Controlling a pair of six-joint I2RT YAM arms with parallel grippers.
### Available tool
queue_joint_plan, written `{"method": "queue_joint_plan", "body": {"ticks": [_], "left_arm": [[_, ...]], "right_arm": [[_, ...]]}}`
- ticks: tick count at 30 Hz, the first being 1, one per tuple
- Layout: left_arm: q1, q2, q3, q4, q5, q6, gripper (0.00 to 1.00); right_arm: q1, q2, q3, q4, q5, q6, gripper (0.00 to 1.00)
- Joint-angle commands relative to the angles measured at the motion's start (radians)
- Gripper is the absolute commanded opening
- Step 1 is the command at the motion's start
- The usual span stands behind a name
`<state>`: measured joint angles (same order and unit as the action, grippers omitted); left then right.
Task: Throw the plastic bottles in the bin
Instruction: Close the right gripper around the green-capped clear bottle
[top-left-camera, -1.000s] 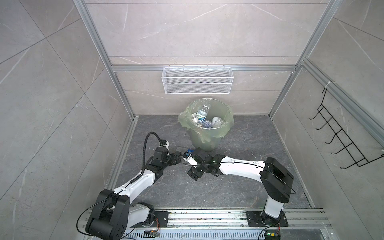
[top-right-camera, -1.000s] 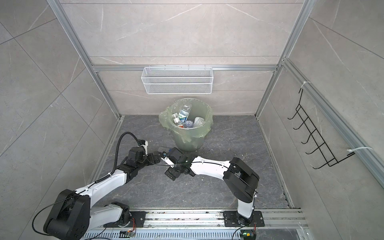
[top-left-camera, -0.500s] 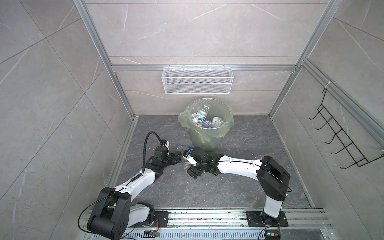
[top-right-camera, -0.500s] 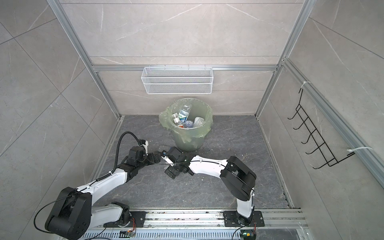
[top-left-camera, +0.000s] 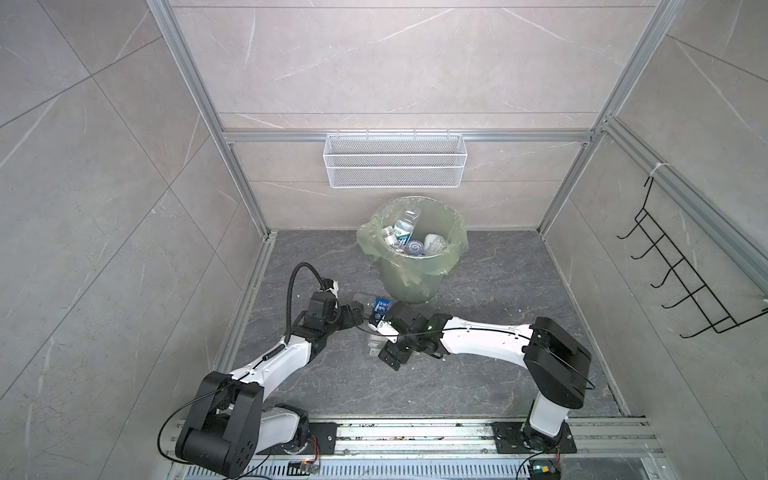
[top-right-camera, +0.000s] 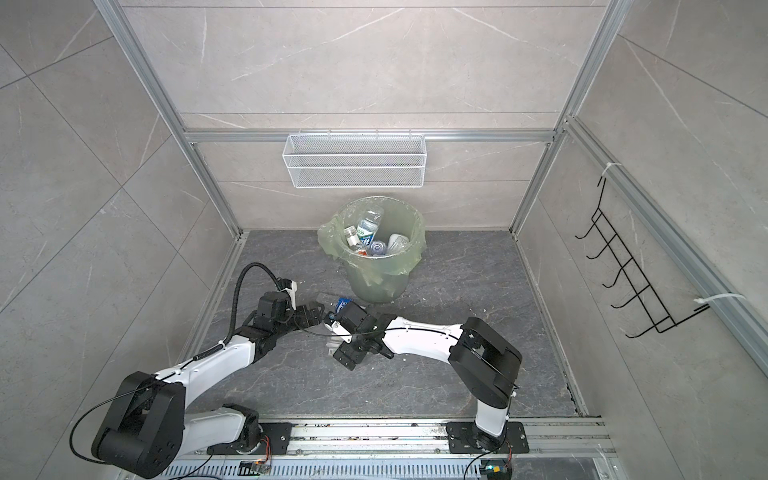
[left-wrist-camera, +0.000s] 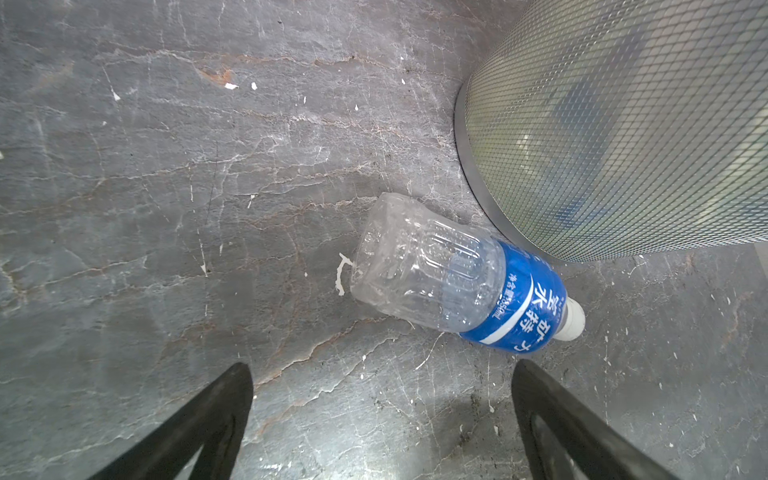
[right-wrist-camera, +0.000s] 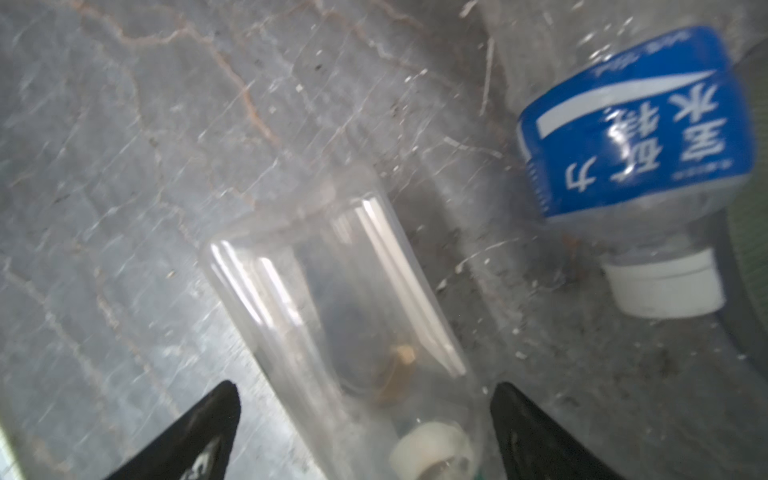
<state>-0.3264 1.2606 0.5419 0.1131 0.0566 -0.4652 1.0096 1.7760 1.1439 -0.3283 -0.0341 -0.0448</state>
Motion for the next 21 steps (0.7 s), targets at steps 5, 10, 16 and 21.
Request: {"method": "queue_joint_plan", "body": {"ticks": [5,10,16,21], "left_arm": [[0.009,0.023,0.036,0.031,0.024,-0.013,0.99],[0.011,0.026,0.036,0.033,0.032,-0.016,0.99],[0.015,0.031,0.035,0.036,0.035,-0.018,0.99],[0.016,0.043,0.04,0.04,0.048,-0.019,0.99]], "right_arm": [[0.038,-0.099,-0.02,-0.046,-0.011,0.05,0.98],[0.049,-0.064,-0.006,-0.045,-0.019,0.045,0.98],[0.06,0.002,0.008,-0.013,0.022,0.045,0.99],[0.06,0.091,0.08,-0.026,0.128,0.046,0.98]]}}
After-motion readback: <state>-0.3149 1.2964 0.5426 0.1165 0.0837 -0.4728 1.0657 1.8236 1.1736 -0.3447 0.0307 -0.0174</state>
